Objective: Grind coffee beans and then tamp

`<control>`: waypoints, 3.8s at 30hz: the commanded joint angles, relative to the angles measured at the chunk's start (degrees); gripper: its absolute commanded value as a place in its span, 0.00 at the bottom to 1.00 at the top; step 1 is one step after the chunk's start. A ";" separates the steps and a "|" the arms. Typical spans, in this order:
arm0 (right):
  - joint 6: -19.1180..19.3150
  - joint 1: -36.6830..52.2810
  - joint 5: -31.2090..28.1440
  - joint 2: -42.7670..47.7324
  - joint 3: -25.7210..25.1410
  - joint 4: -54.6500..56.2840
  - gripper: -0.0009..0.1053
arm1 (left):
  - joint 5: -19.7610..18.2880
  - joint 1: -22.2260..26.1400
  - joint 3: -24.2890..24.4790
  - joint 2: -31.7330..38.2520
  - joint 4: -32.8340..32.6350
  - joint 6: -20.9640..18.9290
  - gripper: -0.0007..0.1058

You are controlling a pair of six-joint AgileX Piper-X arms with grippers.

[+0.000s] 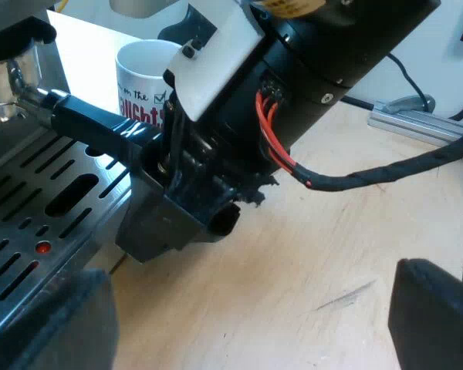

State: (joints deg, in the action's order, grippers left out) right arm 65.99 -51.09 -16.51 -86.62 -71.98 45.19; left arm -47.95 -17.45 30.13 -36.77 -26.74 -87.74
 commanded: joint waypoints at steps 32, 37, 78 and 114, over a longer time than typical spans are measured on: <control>-0.24 0.24 -0.40 -0.05 -0.53 1.79 0.01 | -0.64 -0.15 0.05 0.02 0.47 0.17 0.69; -0.24 0.14 -0.40 -0.05 -0.53 1.79 0.01 | -0.64 -0.15 0.05 0.02 0.47 0.17 0.69; -5.45 -3.54 -5.88 3.07 -0.53 7.82 0.01 | -0.35 -0.15 0.05 0.02 -0.83 0.17 0.69; -10.96 -12.65 -14.92 18.13 8.95 12.57 0.01 | -0.35 -0.15 0.05 0.02 -1.95 0.17 0.69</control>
State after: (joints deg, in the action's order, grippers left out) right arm 54.63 -62.94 -27.85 -70.48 -63.15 58.57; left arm -47.95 -17.45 30.13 -36.77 -28.36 -87.74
